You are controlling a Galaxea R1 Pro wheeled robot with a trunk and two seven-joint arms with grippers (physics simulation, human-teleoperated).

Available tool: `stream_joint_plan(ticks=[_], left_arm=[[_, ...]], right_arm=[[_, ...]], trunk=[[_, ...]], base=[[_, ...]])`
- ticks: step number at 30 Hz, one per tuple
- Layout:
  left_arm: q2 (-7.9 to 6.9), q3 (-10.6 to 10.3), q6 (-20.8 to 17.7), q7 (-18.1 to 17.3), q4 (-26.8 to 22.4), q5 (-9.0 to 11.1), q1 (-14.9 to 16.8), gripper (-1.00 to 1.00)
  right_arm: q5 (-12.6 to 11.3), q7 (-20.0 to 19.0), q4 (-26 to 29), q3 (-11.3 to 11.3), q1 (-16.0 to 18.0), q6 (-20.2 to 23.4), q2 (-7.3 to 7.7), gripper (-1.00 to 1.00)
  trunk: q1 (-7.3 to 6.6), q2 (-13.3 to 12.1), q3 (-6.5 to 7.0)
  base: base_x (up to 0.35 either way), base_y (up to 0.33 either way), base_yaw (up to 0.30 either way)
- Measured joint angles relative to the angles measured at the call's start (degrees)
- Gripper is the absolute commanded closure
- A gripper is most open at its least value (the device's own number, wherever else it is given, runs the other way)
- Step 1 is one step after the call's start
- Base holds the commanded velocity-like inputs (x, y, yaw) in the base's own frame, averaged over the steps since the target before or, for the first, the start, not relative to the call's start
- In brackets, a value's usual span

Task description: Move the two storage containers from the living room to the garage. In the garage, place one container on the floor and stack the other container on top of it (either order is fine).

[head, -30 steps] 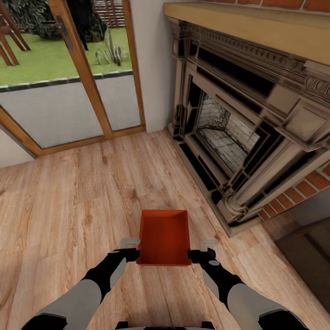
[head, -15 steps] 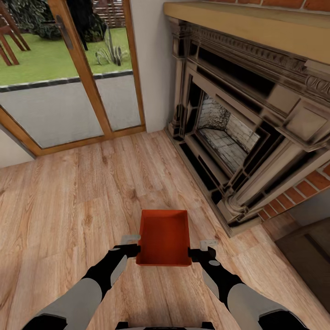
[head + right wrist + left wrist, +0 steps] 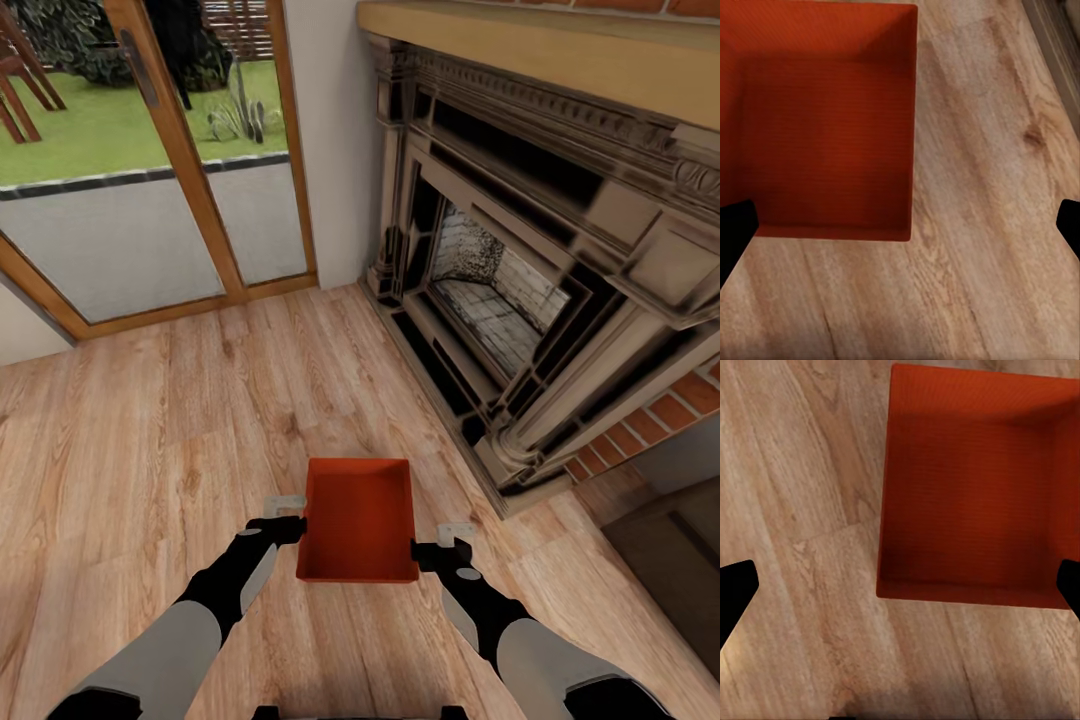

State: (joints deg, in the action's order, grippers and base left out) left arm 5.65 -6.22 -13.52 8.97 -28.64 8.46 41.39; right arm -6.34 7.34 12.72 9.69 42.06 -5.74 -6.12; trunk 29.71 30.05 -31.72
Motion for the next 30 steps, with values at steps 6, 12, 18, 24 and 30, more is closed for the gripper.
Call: stream_joint_plan(ticks=[6, 12, 18, 24, 30], left_arm=[[0.02, 0.0, 0.0, 0.0, -0.1, 0.0, 0.0, -1.0], [-0.05, 0.1, 0.0, 0.0, 0.0, 0.1, 0.0, -1.0], [-0.02, 0.1, -0.2, 0.0, 0.9, 0.1, 0.0, -1.0], [0.07, 0.3, -0.6, 0.9, 1.6, 0.2, 0.0, -1.0], [0.11, 0.5, -0.2, 4.4, 2.9, 0.7, 0.0, -1.0]], right_arm=[[0.0, -0.1, 0.0, -0.1, 0.0, -0.7, 0.05, -1.0], [0.0, -0.1, 0.1, -0.1, 0.0, -1.3, 0.1, -1.0], [0.1, 0.0, 0.4, -0.1, 0.0, -2.1, 0.0, -1.0], [0.1, 0.2, 0.9, 0.1, 0.0, -2.0, -0.07, -1.0], [0.4, 1.1, 1.0, 0.2, 0.0, -1.6, -0.05, -1.0]], trunk=[[1.32, 2.4, -1.08], [2.64, 4.8, -2.16], [3.96, 7.2, -3.24], [5.28, 9.6, -4.32], [6.6, 12.1, -5.4]], base=[[0.0, 0.0, 0.0], [0.0, 0.0, 0.0], [0.0, 0.0, 0.0], [0.0, 0.0, 0.0], [0.0, 0.0, 0.0]])
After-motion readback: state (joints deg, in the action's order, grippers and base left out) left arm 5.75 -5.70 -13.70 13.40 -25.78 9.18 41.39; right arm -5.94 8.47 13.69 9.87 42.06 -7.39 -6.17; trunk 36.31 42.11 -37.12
